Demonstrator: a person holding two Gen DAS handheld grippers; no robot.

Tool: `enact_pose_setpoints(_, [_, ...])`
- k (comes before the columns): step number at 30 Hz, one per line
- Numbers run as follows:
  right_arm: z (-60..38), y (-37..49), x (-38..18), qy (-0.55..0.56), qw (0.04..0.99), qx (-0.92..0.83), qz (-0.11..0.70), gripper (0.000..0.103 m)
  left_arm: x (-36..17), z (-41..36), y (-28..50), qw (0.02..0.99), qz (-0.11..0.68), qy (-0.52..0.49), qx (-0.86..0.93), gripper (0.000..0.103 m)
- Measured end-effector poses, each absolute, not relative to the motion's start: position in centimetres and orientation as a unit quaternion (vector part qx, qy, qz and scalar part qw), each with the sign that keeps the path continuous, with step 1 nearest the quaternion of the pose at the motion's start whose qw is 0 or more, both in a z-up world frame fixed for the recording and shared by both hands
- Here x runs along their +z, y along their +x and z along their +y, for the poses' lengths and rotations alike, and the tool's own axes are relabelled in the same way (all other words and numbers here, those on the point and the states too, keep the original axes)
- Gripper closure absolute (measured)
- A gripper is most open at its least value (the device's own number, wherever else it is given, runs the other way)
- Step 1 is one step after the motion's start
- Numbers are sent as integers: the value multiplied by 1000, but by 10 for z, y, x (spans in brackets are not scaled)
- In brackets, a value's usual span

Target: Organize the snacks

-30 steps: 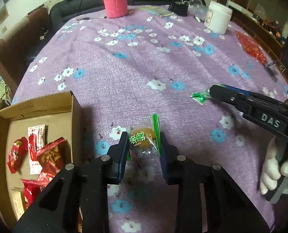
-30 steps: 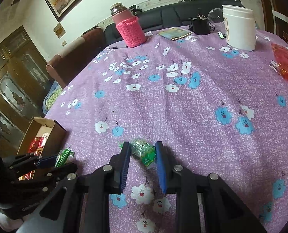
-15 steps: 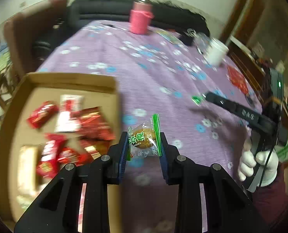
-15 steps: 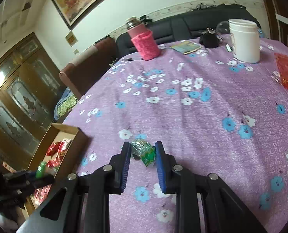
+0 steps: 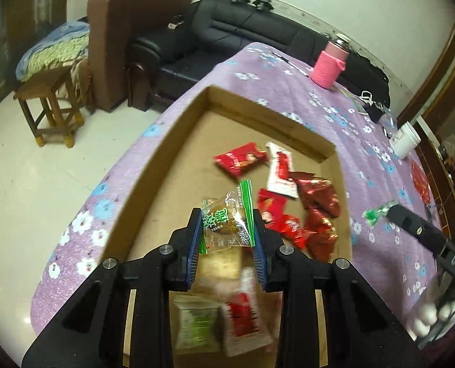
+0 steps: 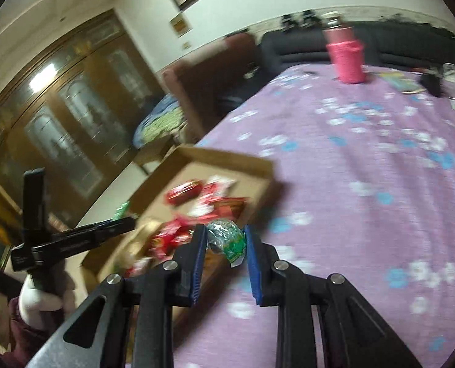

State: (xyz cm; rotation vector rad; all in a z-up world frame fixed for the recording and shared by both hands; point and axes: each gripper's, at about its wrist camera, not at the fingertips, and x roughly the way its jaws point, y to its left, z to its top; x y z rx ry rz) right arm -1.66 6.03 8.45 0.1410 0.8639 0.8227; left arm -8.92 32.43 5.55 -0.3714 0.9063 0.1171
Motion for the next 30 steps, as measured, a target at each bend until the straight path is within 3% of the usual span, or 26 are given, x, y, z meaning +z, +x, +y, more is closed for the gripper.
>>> enact_pose_setpoints(6, [117,-34,73,33,803,415,427,75,49,342,-96,878,433,-199,54,72])
enact_pose_setpoints(13, [144,-42,60,19,799,415,436,67,54,345,-100,883,417,-210,40,44])
enact_pose_setpoints(15, [145,-42,59,24,798,415,436,61,56,344,-102,886,411,-211,37,44])
enact_pose_setpoints(20, [136,-51,67,20,812,404,421,60,70,337,-114,899,386,-201,42,44])
enact_pose_setpoints(24, [115,-60,73,30,827,387,407,51,95,320,-133,926,335,-158,79,44])
enact_pose_setpoints(28, [90,-69,74,41,841,363,399,50,121,294,-160,949,268,-93,142,43])
enact_pose_setpoints(29, [85,-71,73,43,844,358,398,50,128,284,-172,953,243,-77,161,41])
enact_pose_setpoints(30, [79,-74,73,46,846,353,398,50,132,278,-180,956,228,-70,173,29])
